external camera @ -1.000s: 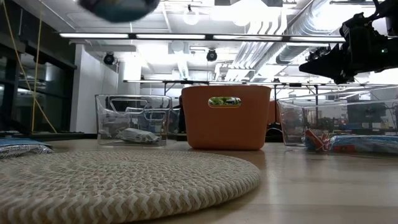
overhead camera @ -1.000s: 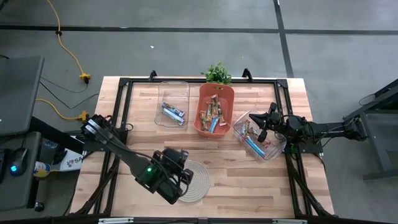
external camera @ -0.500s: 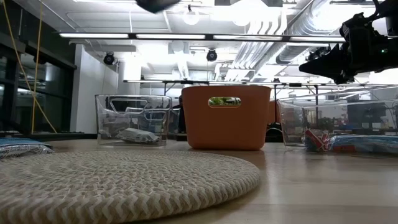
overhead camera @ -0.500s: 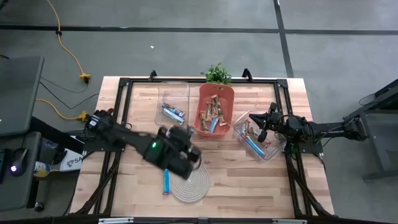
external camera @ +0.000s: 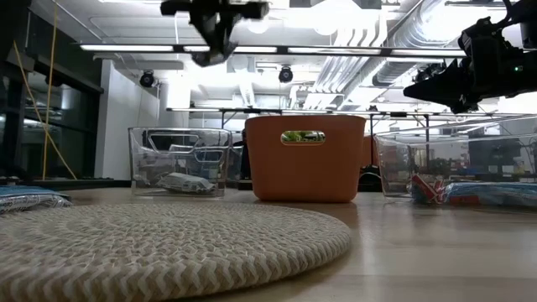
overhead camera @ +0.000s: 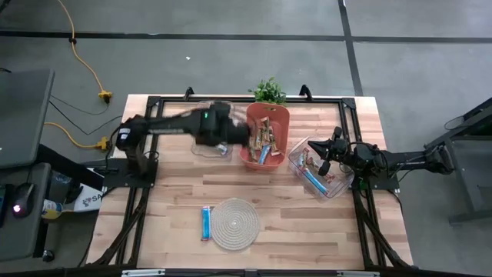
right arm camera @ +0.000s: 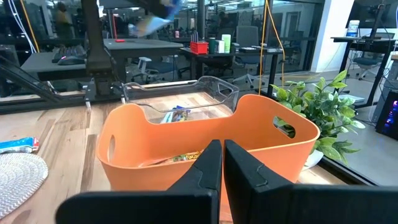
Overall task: Pick and place Granola Bars by type
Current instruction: Put the blue granola bar into the left transparent bin
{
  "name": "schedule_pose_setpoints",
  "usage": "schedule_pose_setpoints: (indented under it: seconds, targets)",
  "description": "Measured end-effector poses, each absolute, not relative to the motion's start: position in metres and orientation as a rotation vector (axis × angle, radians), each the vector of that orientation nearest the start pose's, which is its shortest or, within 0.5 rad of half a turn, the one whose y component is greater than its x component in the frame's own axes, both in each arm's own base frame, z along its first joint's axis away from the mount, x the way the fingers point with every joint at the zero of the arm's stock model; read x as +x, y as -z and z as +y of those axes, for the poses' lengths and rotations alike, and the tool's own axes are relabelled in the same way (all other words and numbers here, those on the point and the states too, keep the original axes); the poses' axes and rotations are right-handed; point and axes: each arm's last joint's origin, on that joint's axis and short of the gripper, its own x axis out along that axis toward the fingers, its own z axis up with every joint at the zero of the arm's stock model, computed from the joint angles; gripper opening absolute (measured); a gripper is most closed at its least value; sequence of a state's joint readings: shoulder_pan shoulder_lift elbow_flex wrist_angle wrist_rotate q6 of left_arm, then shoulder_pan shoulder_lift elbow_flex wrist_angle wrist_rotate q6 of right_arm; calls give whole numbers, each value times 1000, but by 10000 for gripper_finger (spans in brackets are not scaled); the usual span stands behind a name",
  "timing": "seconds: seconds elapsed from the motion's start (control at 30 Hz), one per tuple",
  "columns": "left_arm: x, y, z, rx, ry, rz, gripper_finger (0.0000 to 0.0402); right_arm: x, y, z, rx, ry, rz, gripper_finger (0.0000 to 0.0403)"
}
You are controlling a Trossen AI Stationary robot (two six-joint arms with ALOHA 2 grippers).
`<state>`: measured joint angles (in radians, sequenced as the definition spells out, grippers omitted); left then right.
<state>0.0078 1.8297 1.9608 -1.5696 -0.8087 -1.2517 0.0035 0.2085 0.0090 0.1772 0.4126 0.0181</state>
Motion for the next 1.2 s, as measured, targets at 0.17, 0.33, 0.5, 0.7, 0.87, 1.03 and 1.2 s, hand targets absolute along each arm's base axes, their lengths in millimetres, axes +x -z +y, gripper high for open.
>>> schedule_pose_setpoints:
  seconds: [0.17,0.33,0.5,0.7,0.87,1.03,1.2]
  targets:
    - [326,-361,77,-538,-1414,775,42,108,-166,-11,13,409,18,0]
    - [313,-359,121,-647,-1473,827,42,108,-166,-11,13,409,18,0]
    - [311,-347,154,-743,-1415,854,42,108,-166,-11,13,409,19,0]
    - [311,-310,179,-861,-1295,924,42,108,-166,-11,13,409,18,0]
    - [306,-280,184,-959,-1249,1012,42,108,-166,-11,13,409,18,0]
    - [306,-257,182,-1010,-1204,1054,42,108,-166,-11,13,410,18,0]
    - [304,-241,179,-1042,-1179,1088,42,108,-166,-11,13,409,18,0]
